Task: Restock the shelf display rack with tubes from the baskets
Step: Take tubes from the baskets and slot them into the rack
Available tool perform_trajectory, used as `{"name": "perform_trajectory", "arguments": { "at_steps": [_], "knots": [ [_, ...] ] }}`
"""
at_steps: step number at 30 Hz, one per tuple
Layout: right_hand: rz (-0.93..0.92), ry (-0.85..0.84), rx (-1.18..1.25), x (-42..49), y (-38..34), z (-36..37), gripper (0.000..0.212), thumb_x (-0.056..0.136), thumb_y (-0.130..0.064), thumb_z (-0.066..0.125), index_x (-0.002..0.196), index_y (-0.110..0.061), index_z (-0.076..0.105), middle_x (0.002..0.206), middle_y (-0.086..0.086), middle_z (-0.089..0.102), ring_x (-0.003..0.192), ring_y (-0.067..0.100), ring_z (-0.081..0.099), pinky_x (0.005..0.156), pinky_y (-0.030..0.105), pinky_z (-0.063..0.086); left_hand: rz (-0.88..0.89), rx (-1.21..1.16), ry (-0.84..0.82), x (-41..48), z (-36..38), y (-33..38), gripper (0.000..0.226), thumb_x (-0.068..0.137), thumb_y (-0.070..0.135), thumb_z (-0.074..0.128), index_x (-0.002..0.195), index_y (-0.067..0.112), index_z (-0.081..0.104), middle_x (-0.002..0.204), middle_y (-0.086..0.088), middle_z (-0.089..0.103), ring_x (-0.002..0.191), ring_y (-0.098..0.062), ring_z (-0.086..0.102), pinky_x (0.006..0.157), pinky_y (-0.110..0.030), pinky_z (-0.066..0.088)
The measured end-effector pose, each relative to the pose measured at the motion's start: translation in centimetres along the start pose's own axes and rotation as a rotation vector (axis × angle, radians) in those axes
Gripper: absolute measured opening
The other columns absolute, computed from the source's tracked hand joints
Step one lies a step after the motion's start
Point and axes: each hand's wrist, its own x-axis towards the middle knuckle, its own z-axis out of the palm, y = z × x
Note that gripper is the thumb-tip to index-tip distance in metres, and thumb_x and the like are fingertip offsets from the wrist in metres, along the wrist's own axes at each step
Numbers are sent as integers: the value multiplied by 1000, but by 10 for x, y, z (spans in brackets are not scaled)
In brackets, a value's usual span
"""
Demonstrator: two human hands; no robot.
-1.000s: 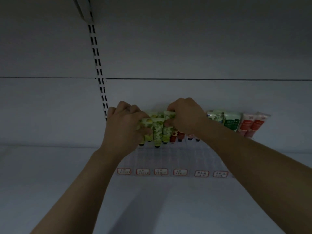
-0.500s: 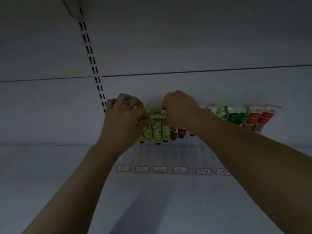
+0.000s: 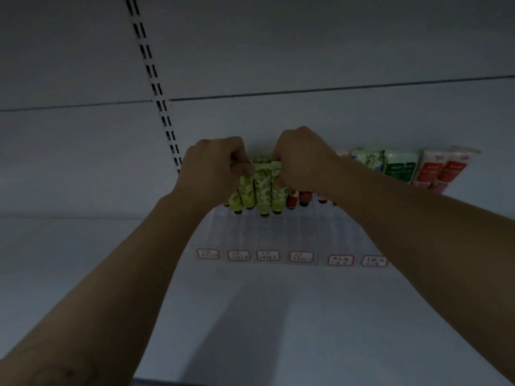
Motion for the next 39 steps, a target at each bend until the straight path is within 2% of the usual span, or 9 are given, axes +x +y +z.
{"name": "perform_trajectory", "arguments": {
  "at_steps": [2, 7, 14, 18, 24, 30, 34, 37, 39],
  "knots": [
    [-5, 18, -12, 1, 0, 3, 18, 79, -16, 73, 92, -9, 65, 79, 10, 56, 71, 19, 50, 65, 25, 43, 2, 10, 6, 0, 1, -1, 12, 83, 17, 70, 73, 14, 65, 62, 15, 52, 64, -6, 45, 56, -24, 25],
    [53, 2, 26, -1, -2, 9, 17, 76, -12, 73, 73, -7, 58, 73, 8, 55, 71, 21, 53, 64, 26, 47, 30, -15, 42, -3, 3, -3, 17, 83, 25, 71, 73, 12, 66, 68, 3, 66, 60, -13, 52, 54, -25, 33],
    [114, -50, 60, -6, -9, 1, 17, 77, -13, 73, 85, 1, 67, 88, 15, 65, 78, 24, 60, 65, 27, 50, 42, -57, -113, -2, -13, -1, 19, 81, 33, 73, 82, 15, 69, 81, -1, 72, 77, -20, 65, 65, -29, 47],
    [112, -62, 39, -6, -10, 0, 14, 77, -13, 72, 80, -1, 67, 79, 12, 63, 68, 20, 54, 60, 24, 42, 58, 17, -243, 3, -17, -2, 34, 72, 38, 79, 94, 12, 70, 86, -5, 70, 77, -22, 62, 65, -27, 42],
    [61, -45, -13, -5, -7, 5, 15, 79, -13, 69, 70, -3, 63, 59, 3, 48, 64, 19, 49, 61, 24, 39, 33, 38, -194, 8, -9, -3, 36, 68, 37, 82, 84, 8, 68, 77, -6, 64, 76, -26, 58, 66, -30, 41],
    [45, -58, -10, -4, -3, 7, 18, 80, -14, 70, 90, 0, 72, 82, 13, 66, 70, 21, 54, 57, 24, 39, -85, 2, -262, 10, -6, -1, 38, 66, 38, 83, 75, 11, 58, 72, -1, 51, 75, -19, 49, 62, -27, 29],
    [83, -87, -2, -5, -5, 3, 12, 81, -10, 69, 73, -3, 63, 66, 7, 54, 60, 18, 48, 52, 23, 40, -200, -1, -298, 12, -7, 3, 38, 69, 39, 81, 74, 13, 54, 64, 6, 44, 76, -16, 48, 68, -23, 31],
    [95, -111, -23, -8, -10, -9, 37, 77, -26, 76, 61, -10, 48, 61, 2, 45, 54, 15, 43, 47, 19, 31, -231, -3, -296, 10, -8, -3, 35, 73, 34, 79, 72, 8, 56, 58, 5, 44, 63, -16, 49, 51, -25, 30],
    [37, -10, -90, -7, -15, -18, 35, 77, -42, 73, 84, -10, 62, 77, 4, 55, 69, 20, 54, 55, 22, 36, -208, -3, -251, 5, -5, -7, 31, 74, 32, 78, 71, 9, 57, 57, 5, 47, 59, -15, 47, 47, -25, 27]
  ]
}}
